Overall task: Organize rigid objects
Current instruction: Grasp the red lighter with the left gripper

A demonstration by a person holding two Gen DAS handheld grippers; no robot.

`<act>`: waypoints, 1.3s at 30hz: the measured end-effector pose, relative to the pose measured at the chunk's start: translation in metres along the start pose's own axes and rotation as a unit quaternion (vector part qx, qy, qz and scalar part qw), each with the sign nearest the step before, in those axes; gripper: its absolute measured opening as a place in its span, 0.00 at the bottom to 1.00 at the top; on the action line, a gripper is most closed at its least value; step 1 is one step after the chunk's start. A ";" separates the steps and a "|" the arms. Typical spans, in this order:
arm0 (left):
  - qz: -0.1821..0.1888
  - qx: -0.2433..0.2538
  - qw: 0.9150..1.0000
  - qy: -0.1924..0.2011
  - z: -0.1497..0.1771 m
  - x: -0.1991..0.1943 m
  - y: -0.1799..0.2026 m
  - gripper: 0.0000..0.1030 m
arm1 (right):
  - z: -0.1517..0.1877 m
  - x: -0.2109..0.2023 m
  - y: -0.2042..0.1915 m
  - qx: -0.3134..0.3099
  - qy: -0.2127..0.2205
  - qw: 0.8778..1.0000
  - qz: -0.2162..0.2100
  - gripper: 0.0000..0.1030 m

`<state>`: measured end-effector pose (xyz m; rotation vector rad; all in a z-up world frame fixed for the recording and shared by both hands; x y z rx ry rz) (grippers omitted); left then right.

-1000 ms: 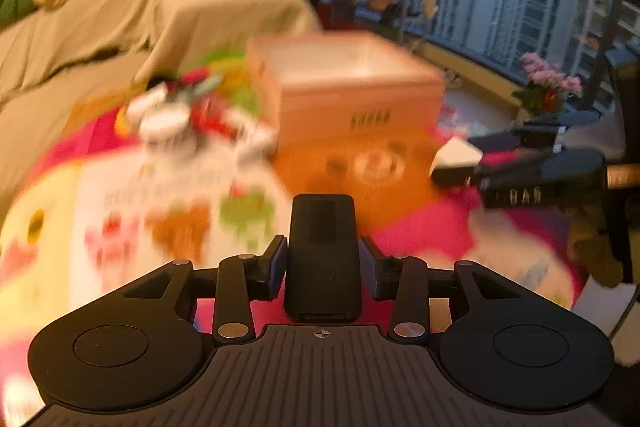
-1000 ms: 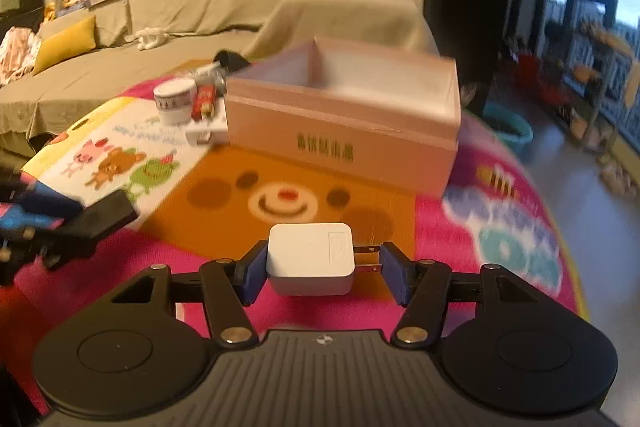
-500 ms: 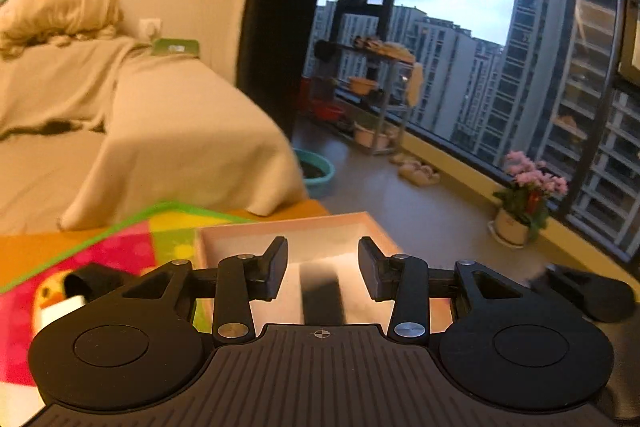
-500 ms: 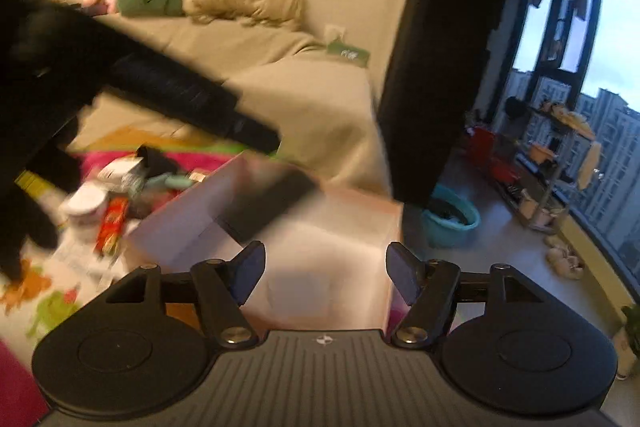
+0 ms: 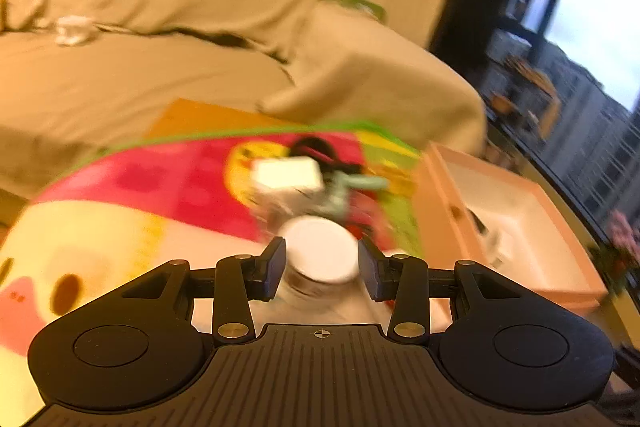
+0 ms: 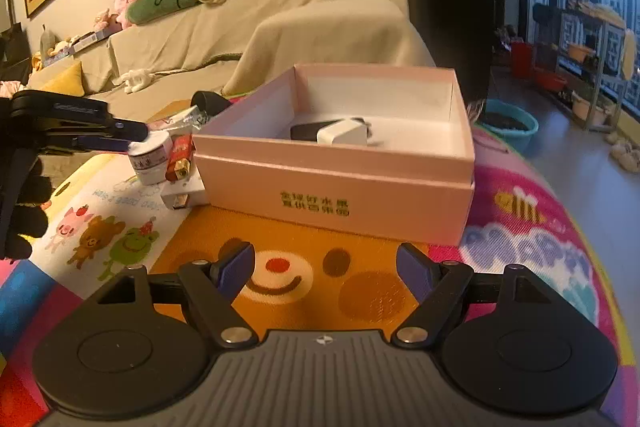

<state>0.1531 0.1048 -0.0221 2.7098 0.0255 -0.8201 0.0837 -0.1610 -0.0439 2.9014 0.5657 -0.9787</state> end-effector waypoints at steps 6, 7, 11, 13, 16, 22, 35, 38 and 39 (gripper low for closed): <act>-0.023 0.023 0.999 0.009 0.000 0.022 0.001 0.42 | 0.003 0.004 0.000 0.005 -0.012 1.000 0.001 0.78; -0.023 0.034 0.999 0.008 0.003 0.022 0.002 0.42 | 0.003 0.004 0.001 0.006 -0.013 1.000 0.001 0.78; -0.029 0.078 0.996 0.023 0.007 0.010 0.012 0.44 | 0.004 0.005 0.001 0.004 -0.015 1.000 0.007 0.79; -0.025 0.097 0.994 0.042 0.007 0.002 0.020 0.44 | 0.004 0.006 0.000 0.002 -0.017 1.000 0.007 0.79; 0.021 0.080 0.996 0.014 0.013 -0.003 0.034 0.44 | 0.004 0.007 -0.001 -0.002 -0.019 1.000 0.011 0.79; 0.016 0.057 0.998 -0.019 0.011 0.015 0.051 0.44 | 0.005 0.007 -0.002 -0.006 -0.019 1.000 0.020 0.79; 0.021 -0.014 0.996 -0.080 0.036 0.036 0.050 0.43 | 0.006 0.007 0.002 0.002 -0.019 1.000 0.021 0.79; 0.025 -0.069 0.994 -0.075 0.028 0.051 0.043 0.43 | 0.005 0.007 0.002 0.002 -0.019 1.000 0.022 0.80; 0.022 -0.075 0.994 -0.071 0.025 0.056 0.042 0.43 | 0.005 0.007 0.002 0.002 -0.019 1.000 0.022 0.80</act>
Point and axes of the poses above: each gripper's, at about its wrist camera, not at the fingertips, and x roughly the way its jaws point, y to its right, z to its underside, the point moved 10 cm from there along x, roughly the way its jaws point, and after that the axes turned 1 degree about z, right-handed, at the moved point
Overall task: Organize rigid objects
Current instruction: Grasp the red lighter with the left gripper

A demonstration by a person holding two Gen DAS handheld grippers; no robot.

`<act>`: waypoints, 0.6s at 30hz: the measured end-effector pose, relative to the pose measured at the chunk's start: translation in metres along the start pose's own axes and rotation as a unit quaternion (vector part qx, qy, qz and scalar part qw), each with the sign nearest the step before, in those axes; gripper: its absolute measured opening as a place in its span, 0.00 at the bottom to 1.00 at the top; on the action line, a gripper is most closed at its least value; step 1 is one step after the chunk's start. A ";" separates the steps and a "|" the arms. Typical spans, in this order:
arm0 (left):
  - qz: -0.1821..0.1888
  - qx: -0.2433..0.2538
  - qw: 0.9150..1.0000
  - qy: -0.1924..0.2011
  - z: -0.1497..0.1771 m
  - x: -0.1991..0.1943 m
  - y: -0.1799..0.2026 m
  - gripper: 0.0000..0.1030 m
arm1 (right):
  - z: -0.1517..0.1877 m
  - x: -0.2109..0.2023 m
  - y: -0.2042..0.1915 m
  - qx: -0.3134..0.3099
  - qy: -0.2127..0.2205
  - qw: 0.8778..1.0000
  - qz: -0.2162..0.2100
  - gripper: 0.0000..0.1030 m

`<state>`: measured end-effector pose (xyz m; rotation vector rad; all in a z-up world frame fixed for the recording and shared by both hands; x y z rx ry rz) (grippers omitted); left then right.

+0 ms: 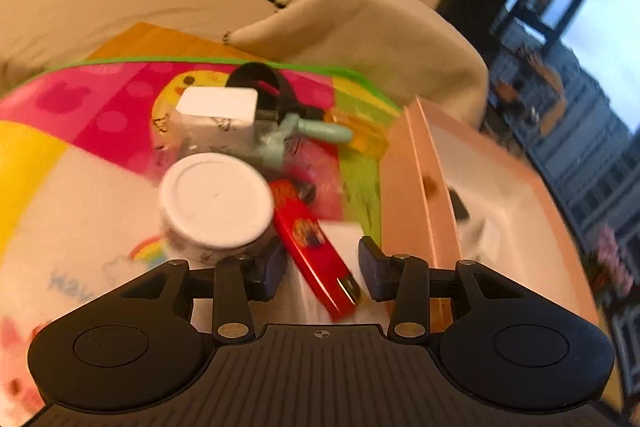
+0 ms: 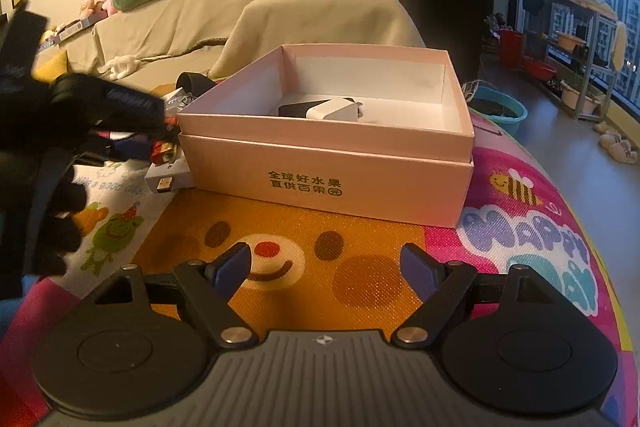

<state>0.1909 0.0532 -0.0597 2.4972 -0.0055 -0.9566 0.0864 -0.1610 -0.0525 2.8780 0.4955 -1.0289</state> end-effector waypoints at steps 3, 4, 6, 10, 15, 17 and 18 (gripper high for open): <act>-0.018 -0.004 1.000 0.015 -0.011 0.011 -0.002 0.43 | 0.000 0.000 0.001 0.002 -0.001 1.000 0.001 0.80; -0.021 -0.007 1.000 0.019 -0.014 0.013 -0.004 0.41 | 0.000 0.001 0.001 0.002 -0.002 1.000 0.001 0.80; -0.022 -0.008 0.999 0.023 -0.019 0.017 -0.006 0.42 | 0.000 0.002 0.001 0.003 -0.005 1.000 0.000 0.80; 0.000 0.040 0.999 0.006 -0.012 0.013 0.000 0.30 | 0.001 0.003 0.002 0.006 -0.007 1.000 -0.002 0.81; 0.044 0.104 0.993 -0.036 0.026 -0.018 0.009 0.21 | 0.001 0.003 0.002 0.008 -0.007 1.000 -0.004 0.81; 0.063 0.114 0.990 -0.052 0.045 -0.032 0.012 0.20 | 0.001 0.003 0.002 0.008 -0.007 1.000 -0.004 0.82; 0.077 0.118 0.988 -0.058 0.055 -0.040 0.015 0.20 | 0.001 0.003 0.002 0.008 -0.007 1.000 -0.004 0.82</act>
Point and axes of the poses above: each gripper's, at about its wrist camera, not at the fingertips, and x roughly the way its jaws point, y to its right, z to its underside, the point moved 10 cm from there along x, roughly the way its jaws point, and after that the axes turned 1 degree about z, right-handed, at the moved point
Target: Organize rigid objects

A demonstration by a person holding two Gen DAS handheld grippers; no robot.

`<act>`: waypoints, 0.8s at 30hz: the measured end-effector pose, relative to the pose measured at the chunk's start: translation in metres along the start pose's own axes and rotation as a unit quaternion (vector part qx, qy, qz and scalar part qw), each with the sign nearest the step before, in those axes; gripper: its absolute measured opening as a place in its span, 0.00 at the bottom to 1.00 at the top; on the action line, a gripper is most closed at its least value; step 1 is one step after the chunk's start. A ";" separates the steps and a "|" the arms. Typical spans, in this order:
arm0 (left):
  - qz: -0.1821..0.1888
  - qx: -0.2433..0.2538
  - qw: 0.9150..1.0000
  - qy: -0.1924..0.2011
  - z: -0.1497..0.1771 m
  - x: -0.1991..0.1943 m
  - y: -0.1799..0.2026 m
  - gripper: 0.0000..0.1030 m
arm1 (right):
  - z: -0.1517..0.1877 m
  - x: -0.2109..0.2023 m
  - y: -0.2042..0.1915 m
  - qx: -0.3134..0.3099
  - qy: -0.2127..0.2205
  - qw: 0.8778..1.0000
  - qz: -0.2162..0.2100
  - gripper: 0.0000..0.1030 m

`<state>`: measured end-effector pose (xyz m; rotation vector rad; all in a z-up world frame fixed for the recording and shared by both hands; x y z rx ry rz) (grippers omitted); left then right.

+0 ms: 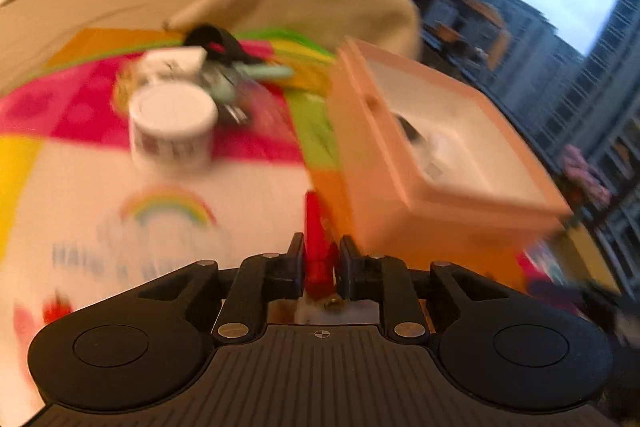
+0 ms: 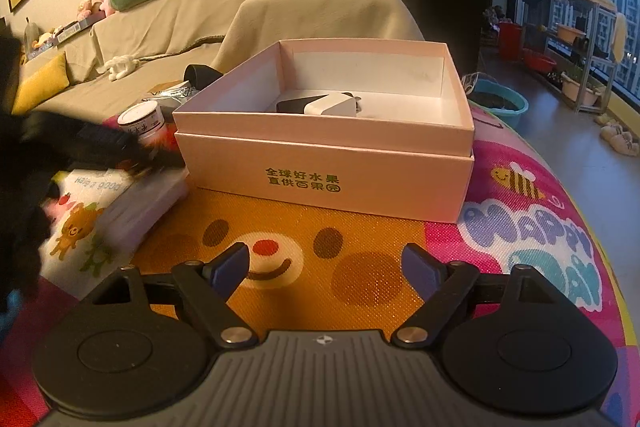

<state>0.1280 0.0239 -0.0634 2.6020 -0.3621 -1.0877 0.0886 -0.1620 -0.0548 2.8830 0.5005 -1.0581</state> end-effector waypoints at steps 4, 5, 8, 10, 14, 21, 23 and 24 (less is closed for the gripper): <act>0.059 -0.021 0.998 -0.023 0.025 -0.018 0.014 0.22 | -0.001 -0.002 -0.003 -0.006 0.004 1.000 -0.007 0.82; 0.058 -0.017 0.998 -0.020 0.029 -0.023 0.016 0.23 | -0.001 -0.003 -0.005 -0.010 0.006 1.000 -0.008 0.82; 0.022 0.039 0.999 -0.003 0.030 -0.035 0.014 0.25 | -0.001 -0.010 -0.016 -0.025 0.012 0.999 -0.020 0.82; 0.006 0.042 0.999 0.001 0.029 -0.041 0.004 0.25 | 0.005 -0.017 -0.042 -0.023 -0.003 0.995 -0.093 0.83; -0.040 0.026 0.999 0.012 0.030 -0.057 -0.025 0.23 | 0.020 -0.021 -0.100 -0.079 -0.026 0.984 -0.160 0.83; -0.073 0.019 0.997 0.012 0.039 -0.084 -0.057 0.23 | 0.026 -0.027 -0.166 -0.174 -0.016 0.969 -0.176 0.88; -0.071 0.024 0.997 0.013 0.038 -0.084 -0.056 0.23 | 0.027 -0.020 -0.174 -0.199 -0.018 0.969 -0.148 0.88; -0.069 0.025 0.997 0.013 0.039 -0.083 -0.055 0.23 | 0.028 -0.015 -0.173 -0.207 -0.018 0.969 -0.130 0.88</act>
Point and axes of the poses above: each gripper's, at about its wrist camera, not at the fingertips, and x roughly the way its jaws point, y to its right, z to its underside, the point moved 10 cm from there along x, roughly the way its jaws point, and after that the axes turned 1 degree about z, right-handed, at the moved point
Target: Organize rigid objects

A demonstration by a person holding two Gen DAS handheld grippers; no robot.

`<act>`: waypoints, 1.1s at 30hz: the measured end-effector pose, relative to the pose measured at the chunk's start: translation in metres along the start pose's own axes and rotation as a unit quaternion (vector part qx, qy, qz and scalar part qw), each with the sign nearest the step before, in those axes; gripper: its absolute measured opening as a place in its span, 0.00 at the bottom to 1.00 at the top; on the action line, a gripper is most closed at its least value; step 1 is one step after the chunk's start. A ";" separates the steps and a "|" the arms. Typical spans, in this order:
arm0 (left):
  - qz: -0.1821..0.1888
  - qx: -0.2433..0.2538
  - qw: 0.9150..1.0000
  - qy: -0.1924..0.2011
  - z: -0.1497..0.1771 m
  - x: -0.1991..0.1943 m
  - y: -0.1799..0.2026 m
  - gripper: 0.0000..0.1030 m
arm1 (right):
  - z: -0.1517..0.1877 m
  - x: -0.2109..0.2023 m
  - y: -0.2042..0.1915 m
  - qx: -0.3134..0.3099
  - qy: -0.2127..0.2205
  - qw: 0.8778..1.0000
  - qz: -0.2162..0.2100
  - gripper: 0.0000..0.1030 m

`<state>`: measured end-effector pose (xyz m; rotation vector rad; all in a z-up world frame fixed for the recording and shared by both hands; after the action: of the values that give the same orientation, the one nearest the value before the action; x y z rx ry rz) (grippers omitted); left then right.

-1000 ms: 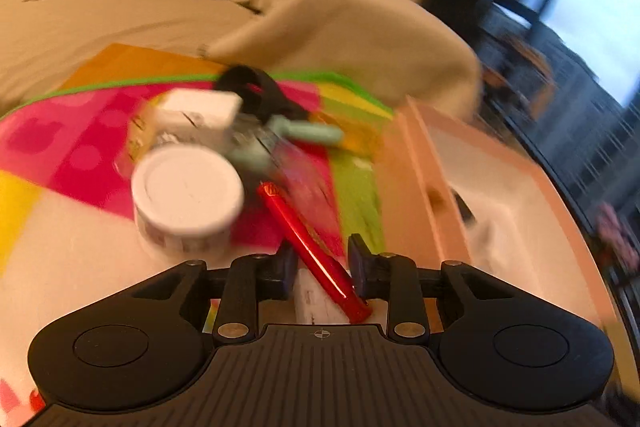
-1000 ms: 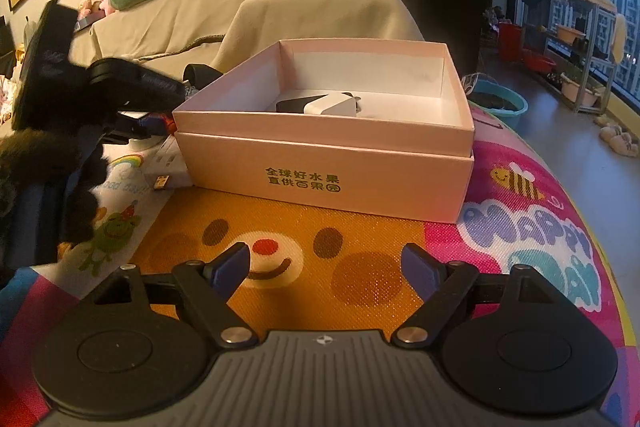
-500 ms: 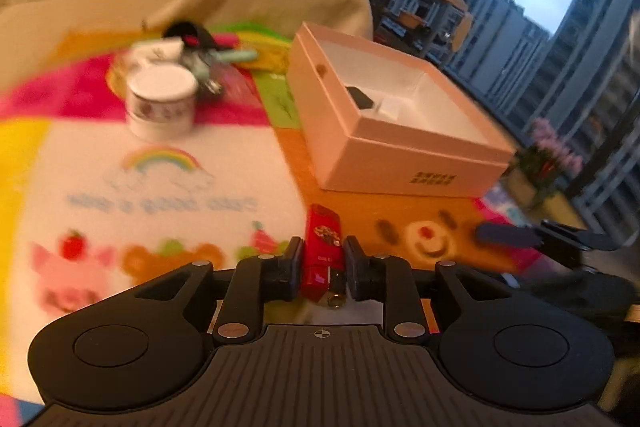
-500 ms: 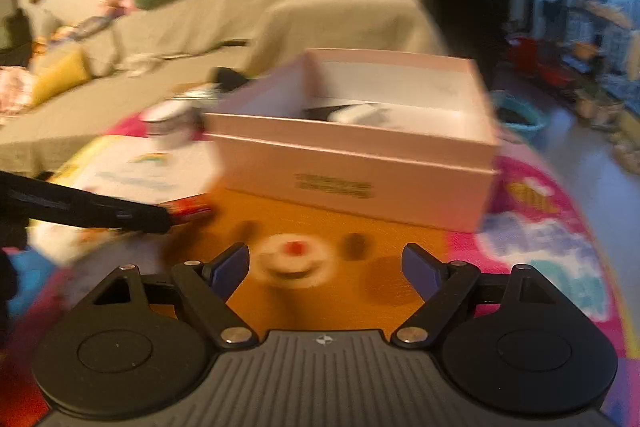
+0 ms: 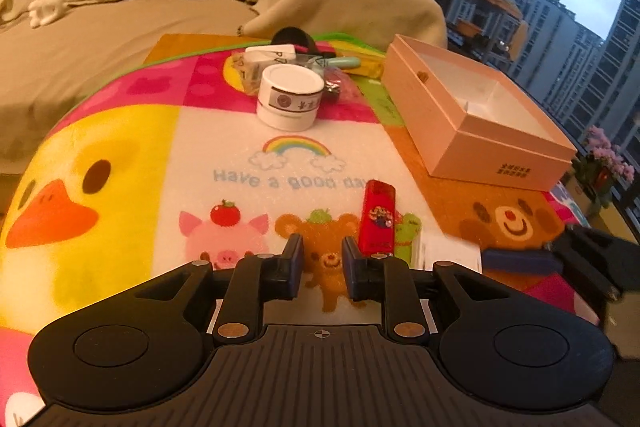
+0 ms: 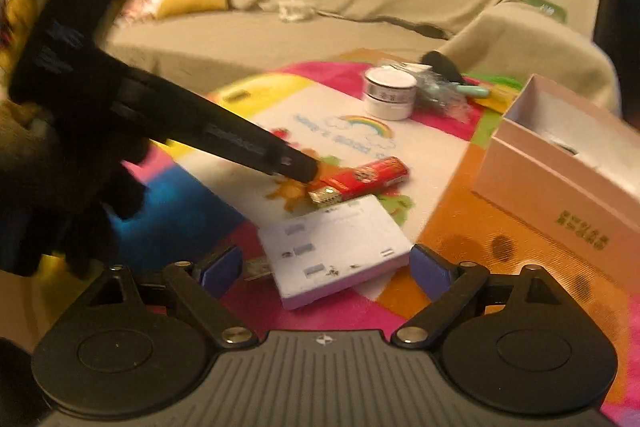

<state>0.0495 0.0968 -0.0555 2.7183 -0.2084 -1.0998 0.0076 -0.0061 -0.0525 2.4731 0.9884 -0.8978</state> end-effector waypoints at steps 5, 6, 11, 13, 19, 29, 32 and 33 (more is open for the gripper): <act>0.001 0.039 0.999 -0.002 0.004 0.002 0.011 0.23 | 0.009 -0.006 0.048 0.036 -0.009 0.997 0.070 0.89; 0.002 0.053 0.999 -0.003 0.005 0.003 0.016 0.24 | 0.013 -0.009 0.060 0.046 -0.013 0.995 0.082 0.89; 0.025 0.081 0.996 -0.014 0.006 0.013 0.041 0.38 | 0.041 -0.027 0.119 0.133 -0.031 0.985 0.103 0.89; 0.028 0.074 0.997 -0.016 0.001 0.020 0.049 0.39 | 0.050 -0.033 0.131 0.157 -0.025 0.982 0.105 0.89; 0.017 0.058 0.998 -0.020 -0.014 0.043 0.065 0.39 | 0.057 -0.035 0.127 0.146 -0.016 0.983 0.113 0.94; 0.008 0.059 0.998 -0.022 -0.023 0.056 0.072 0.39 | 0.053 -0.034 0.122 0.145 -0.015 0.984 0.101 0.96; 0.009 0.058 0.998 -0.021 -0.024 0.057 0.072 0.39 | 0.053 -0.033 0.122 0.142 -0.016 0.985 0.100 0.97; 0.009 0.058 0.998 -0.021 -0.024 0.057 0.072 0.39 | 0.053 -0.033 0.121 0.142 -0.017 0.985 0.100 0.97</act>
<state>0.1027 0.0181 -0.0597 2.7903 -0.3128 -1.1751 0.0517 -0.1349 -0.0622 2.7196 0.6216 -1.0712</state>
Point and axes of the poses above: each gripper's, at about its wrist camera, not at the fingertips, and x roughly the way its jaws point, y to its right, z to its underside, the point moved 10 cm from there along x, roughly the way its jaws point, and after that the axes turned 1 degree about z, right-handed, at the moved point
